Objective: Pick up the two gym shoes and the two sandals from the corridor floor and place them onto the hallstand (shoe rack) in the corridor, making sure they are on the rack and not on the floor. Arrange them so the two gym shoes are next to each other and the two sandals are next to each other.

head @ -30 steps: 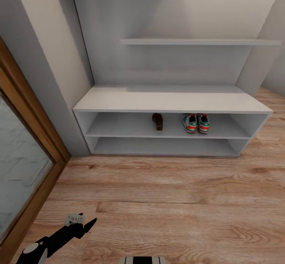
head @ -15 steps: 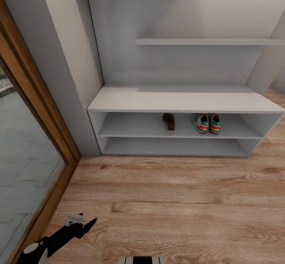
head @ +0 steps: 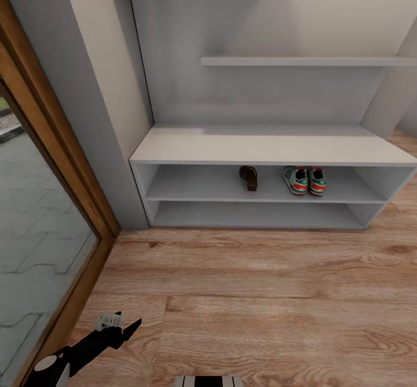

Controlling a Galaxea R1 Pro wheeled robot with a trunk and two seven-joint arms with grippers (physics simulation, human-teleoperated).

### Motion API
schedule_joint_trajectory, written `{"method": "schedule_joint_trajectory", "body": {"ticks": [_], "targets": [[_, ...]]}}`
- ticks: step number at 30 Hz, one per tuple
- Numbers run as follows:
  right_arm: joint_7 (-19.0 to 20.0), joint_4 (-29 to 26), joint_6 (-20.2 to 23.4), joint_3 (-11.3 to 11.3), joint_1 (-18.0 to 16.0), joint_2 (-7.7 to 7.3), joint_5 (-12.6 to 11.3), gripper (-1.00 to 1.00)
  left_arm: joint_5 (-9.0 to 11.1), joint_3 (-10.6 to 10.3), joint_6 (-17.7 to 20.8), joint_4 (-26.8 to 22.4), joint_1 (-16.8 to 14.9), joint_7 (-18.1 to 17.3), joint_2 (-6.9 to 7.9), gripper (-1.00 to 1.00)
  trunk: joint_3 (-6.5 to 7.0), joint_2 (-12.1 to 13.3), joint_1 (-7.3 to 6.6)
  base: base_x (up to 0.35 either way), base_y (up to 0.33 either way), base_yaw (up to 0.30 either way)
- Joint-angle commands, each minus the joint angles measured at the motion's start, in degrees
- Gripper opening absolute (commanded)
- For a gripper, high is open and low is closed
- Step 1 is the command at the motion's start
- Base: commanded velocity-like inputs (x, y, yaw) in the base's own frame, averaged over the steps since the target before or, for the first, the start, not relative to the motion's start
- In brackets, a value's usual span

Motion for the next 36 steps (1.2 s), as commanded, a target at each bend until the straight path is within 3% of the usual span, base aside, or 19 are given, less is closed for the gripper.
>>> {"method": "schedule_joint_trajectory", "body": {"ticks": [1, 8, 11, 13, 15, 16, 17, 18, 19, 20, 22, 23, 26, 29, 31, 32, 34, 36], "targets": [[0.4, 0.0, -0.4, -0.4, -0.1, -0.03, 0.6, -1.00, -0.1, 0.1, -0.2, 0.0, 0.0, -0.2, -0.01, 1.00, -0.04, 0.0, -0.01, -0.018, 0.018, 0.000], [0.4, 0.5, -0.3, -0.3, -0.1, 0.26, 0.7, -1.00, -0.1, 0.0, -0.3, 0.0, 0.0, -0.2, -0.15, 1.00, -0.04, 0.0, -0.01, -0.093, 0.109, 0.000], [0.4, 1.6, -0.3, 1.3, -0.1, 1.73, 0.8, -1.00, -0.3, -0.3, -0.2, -0.1, 0.0, -0.4, -0.27, 1.00, -0.04, 0.0, -0.01, -0.012, 0.013, 0.000], [0.3, 2.7, -0.2, 8.9, -0.1, 4.36, 1.6, -1.00, -0.5, -0.5, -0.3, -0.2, 0.0, -2.0, -0.31, 1.00, -0.04, 0.0, -0.01, -0.004, 0.004, 0.000], [0.1, 2.9, -0.2, 13.4, -0.1, 5.42, 2.1, -1.00, -0.4, -0.5, -0.3, -0.1, 0.0, -3.4, -0.27, 1.00, -0.04, 0.0, -0.01, -0.002, 0.002, 0.000], [0.0, 2.9, -0.2, 18.0, -0.1, 6.41, 2.5, -1.00, -0.3, -0.5, -0.3, 0.0, 0.0, -5.2, -0.24, 1.00, -0.04, 0.0, -0.01, -0.001, 0.001, 0.000], [-0.1, 2.9, -0.2, 20.2, -0.1, 6.88, 2.6, -1.00, -0.3, -0.5, -0.3, 0.1, 0.0, -6.0, -0.21, 1.00, -0.04, 0.0, -0.01, -0.001, 0.001, 0.000], [-0.2, 2.8, -0.1, 24.4, -0.1, 7.67, 2.7, -1.00, -0.3, -0.4, -0.3, 0.2, 0.0, -7.8, -0.12, 1.00, -0.04, 0.0, -0.01, 0.000, 0.000, 0.000], [-0.2, 2.8, 0.0, 26.4, -0.1, 8.01, 2.7, -1.00, -0.3, -0.4, -0.3, 0.2, 0.0, -8.6, -0.04, 1.00, -0.04, 0.0, -0.01, 0.000, 0.000, 0.000], [-0.4, 2.8, 0.2, 29.9, -0.1, 8.54, 2.8, -1.00, -0.3, -0.4, -0.3, 0.3, 0.0, -10.4, 0.12, 1.00, -0.04, 0.0, -0.01, 0.000, 0.000, 0.000], [-0.8, 2.8, 0.7, 33.2, -0.1, 9.06, 2.8, -1.00, -0.5, -0.5, -0.3, 0.3, 0.0, -12.5, 0.27, 1.00, -0.04, 0.0, -0.01, 0.000, 0.000, 0.000], [-1.7, 2.8, 1.6, 36.2, -0.2, 9.85, 2.8, -1.00, -0.7, -0.7, -0.3, 0.4, 0.0, -14.7, 0.33, 1.00, -0.04, 0.0, -0.01, 0.000, 0.000, 0.000], [-3.8, 2.7, 4.3, 40.1, -0.8, 11.55, 2.8, -1.00, -1.1, -0.8, -0.7, 0.4, 0.0, -18.1, 0.34, 1.00, -0.04, 0.0, -0.01, 0.000, 0.000, 0.000], [-9.0, 2.6, 11.3, 45.8, -2.6, 15.19, 2.9, -1.00, -2.4, -0.9, -2.3, 0.5, 0.0, -22.8, 0.32, 1.00, -0.04, 0.0, -0.01, 0.000, 0.000, 0.000], [-11.4, 2.6, 14.1, 48.2, -3.8, 16.75, 2.9, -1.00, -2.8, -0.9, -2.9, 0.5, 0.0, -24.4, 0.25, 1.00, -0.04, 0.0, -0.01, 0.000, 0.000, 0.000], [-13.6, 2.6, 16.6, 50.8, -5.1, 18.24, 2.8, -1.00, -3.3, -1.0, -3.2, 0.5, 0.0, -25.7, 0.19, 1.00, -0.04, 0.0, -0.01, 0.000, 0.000, 0.000], [-15.5, 2.6, 18.7, 53.4, -6.5, 19.65, 2.8, -1.00, -3.7, -1.0, -3.4, 0.5, 0.0, -27.0, 0.12, 1.00, -0.04, 0.0, -0.01, 0.000, 0.000, 0.000], [-18.4, 2.7, 22.7, 59.7, -10.1, 21.54, 2.7, -1.00, -4.7, -1.0, -3.8, 0.5, 0.0, -30.7, 0.14, 1.00, -0.04, 0.0, -0.01, 0.000, 0.000, 0.000]]}}
